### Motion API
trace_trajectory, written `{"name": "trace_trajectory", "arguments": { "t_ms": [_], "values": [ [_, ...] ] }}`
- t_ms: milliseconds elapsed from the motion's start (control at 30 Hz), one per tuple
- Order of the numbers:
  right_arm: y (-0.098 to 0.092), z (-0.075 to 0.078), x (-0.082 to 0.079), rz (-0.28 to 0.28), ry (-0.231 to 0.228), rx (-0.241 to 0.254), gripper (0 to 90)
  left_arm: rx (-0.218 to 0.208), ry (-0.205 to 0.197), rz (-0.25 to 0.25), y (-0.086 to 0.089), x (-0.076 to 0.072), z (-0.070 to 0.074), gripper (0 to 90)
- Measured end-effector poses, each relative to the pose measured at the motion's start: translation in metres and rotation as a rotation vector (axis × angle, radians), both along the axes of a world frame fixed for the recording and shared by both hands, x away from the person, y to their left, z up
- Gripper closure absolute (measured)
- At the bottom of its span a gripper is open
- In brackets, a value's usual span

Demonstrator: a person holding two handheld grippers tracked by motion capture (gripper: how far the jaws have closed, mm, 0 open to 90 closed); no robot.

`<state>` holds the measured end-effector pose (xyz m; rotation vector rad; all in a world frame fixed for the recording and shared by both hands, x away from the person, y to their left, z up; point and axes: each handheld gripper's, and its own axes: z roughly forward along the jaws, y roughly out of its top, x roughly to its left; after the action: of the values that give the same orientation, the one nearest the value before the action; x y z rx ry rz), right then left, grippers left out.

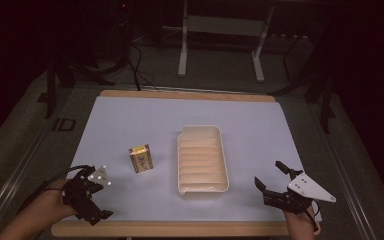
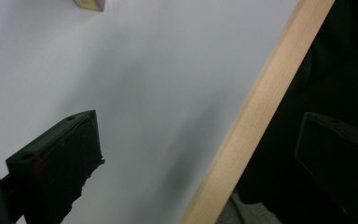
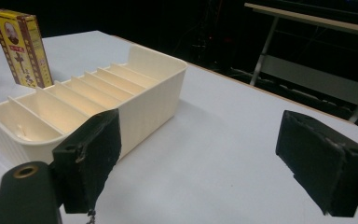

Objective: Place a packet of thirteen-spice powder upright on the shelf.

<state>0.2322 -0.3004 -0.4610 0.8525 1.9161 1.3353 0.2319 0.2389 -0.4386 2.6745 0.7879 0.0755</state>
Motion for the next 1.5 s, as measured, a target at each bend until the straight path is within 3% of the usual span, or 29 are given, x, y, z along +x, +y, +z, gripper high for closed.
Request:
{"name": "trace_trajectory", "arguments": {
  "t_ms": [200,300,333,367,433,500,600,667,800,833,900,967,1067,1200,1333,1367,1500],
  "values": [
    [-0.001,0.000,-0.001,-0.001,-0.001,0.002,14.2,-0.010,0.047,0.033,0.002,0.009,0.002,0.5],
    [-0.001,-0.001,0.000,0.002,0.002,0.000,14.2,-0.002,0.097,0.010,0.000,0.010,0.001,0.5],
    [-0.001,-0.001,0.000,0.002,0.002,0.000,14.2,-0.002,0.097,0.010,0.000,0.010,0.001,0.5],
    [-0.001,-0.001,0.000,0.002,0.003,-0.001,14.2,-0.005,0.116,-0.019,-0.001,0.011,0.001,0.5],
    [-0.001,-0.001,0.000,0.002,0.001,-0.001,14.2,0.020,0.113,-0.019,-0.002,0.012,0.003,0.6],
    [-0.001,-0.001,0.000,-0.001,0.000,-0.002,14.2,0.035,0.163,0.001,-0.002,0.016,0.005,0.6],
    [-0.001,-0.001,0.000,-0.001,0.002,-0.002,14.2,0.087,0.196,0.043,-0.003,0.021,0.007,0.6],
    [-0.002,-0.001,0.000,0.002,0.002,0.000,14.2,0.079,0.226,0.047,-0.002,0.025,0.009,0.5],
    [-0.001,-0.001,-0.001,0.004,0.003,-0.004,14.2,0.091,0.221,0.035,-0.003,0.027,0.014,0.5],
    [-0.001,-0.001,-0.001,0.004,0.000,-0.006,14.2,0.095,0.198,0.007,-0.003,0.028,0.018,0.5],
    [-0.001,-0.001,-0.001,0.004,-0.001,-0.007,14.2,0.083,0.205,0.008,-0.003,0.029,0.020,0.5],
    [-0.001,-0.001,-0.001,0.005,-0.001,-0.007,14.2,0.088,0.166,-0.009,-0.004,0.031,0.023,0.5],
    [-0.001,-0.001,-0.001,0.007,-0.001,-0.007,14.2,0.101,0.152,-0.024,-0.006,0.034,0.026,0.5],
    [0.000,-0.001,-0.001,0.016,0.005,-0.003,14.2,0.150,0.182,-0.026,-0.010,0.041,0.026,0.5],
    [0.001,0.000,-0.002,0.027,-0.004,-0.006,14.2,0.138,0.187,-0.042,-0.014,0.047,0.030,0.5],
    [0.002,0.000,-0.002,0.029,-0.007,-0.011,14.2,0.132,0.172,-0.051,-0.016,0.048,0.031,0.6],
    [0.002,-0.001,-0.002,0.028,-0.005,-0.022,14.2,0.146,0.171,-0.058,-0.019,0.054,0.032,0.5]
  ]
}}
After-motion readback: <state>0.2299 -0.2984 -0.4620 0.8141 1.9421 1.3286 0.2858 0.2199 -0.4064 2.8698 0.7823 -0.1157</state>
